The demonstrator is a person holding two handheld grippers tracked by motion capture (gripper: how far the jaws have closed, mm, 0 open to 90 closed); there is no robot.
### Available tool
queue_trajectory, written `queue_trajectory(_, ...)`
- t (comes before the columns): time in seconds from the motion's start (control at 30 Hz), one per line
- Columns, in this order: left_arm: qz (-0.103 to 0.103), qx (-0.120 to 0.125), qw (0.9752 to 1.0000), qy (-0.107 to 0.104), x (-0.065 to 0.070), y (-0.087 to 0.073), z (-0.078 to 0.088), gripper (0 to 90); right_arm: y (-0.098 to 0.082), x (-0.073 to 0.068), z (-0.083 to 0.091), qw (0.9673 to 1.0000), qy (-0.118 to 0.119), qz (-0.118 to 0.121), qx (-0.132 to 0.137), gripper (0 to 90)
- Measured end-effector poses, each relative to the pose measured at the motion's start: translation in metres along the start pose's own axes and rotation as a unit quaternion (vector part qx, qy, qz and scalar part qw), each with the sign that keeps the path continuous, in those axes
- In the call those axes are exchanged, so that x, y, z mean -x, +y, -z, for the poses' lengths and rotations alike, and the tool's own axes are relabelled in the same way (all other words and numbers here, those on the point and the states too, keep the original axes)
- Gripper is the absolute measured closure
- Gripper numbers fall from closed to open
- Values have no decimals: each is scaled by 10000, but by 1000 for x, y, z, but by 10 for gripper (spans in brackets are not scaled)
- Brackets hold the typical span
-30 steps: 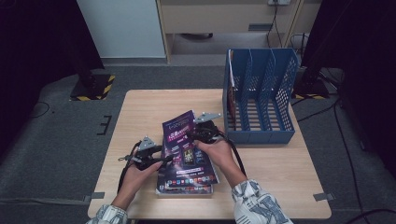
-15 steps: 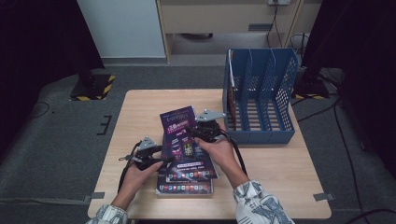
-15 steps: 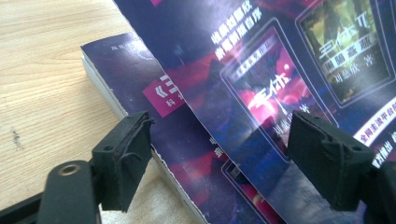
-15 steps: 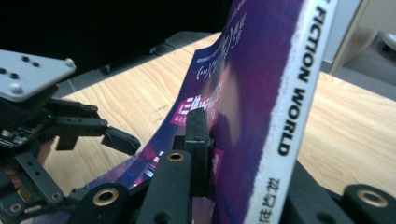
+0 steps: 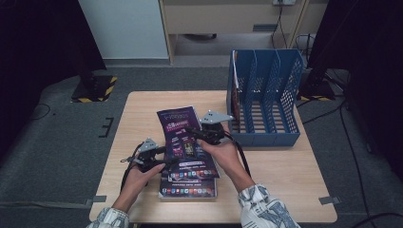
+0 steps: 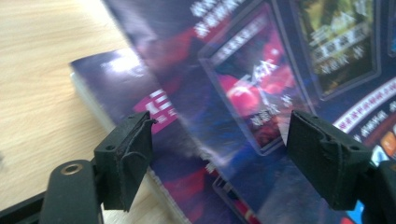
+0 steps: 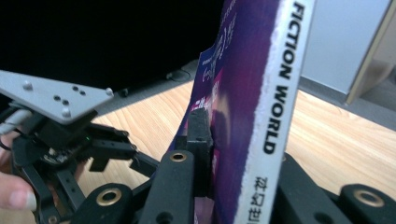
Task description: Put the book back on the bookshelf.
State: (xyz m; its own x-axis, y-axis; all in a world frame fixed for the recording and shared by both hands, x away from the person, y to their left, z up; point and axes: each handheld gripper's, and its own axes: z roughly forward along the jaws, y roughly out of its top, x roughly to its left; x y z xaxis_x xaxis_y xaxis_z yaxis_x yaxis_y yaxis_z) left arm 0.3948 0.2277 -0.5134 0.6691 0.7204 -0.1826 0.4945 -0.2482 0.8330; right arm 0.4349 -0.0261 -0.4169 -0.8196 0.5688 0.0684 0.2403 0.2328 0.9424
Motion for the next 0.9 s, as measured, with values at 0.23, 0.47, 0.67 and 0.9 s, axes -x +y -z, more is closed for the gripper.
queue_trajectory(0.23, -58, 39, 9998, -186, 3, 2, -1, 313, 3, -2, 2, 9998, 80, 53, 184, 812)
queue_trajectory(0.47, 114, 104, 9998, -127, -2, 8, 8, 561, 2, 0, 4, 9997, 123, 3, 231, 815)
queue_trajectory(0.67, 93, 98, 9999, -47, -2, 11, 11, 677, 1, 3, 6, 9997, 131, -34, 190, 814)
queue_trajectory(0.9, -91, 276, 9995, 101, -1, 16, 19, 754, 5, 8, 13, 9997, 151, -48, 185, 798)
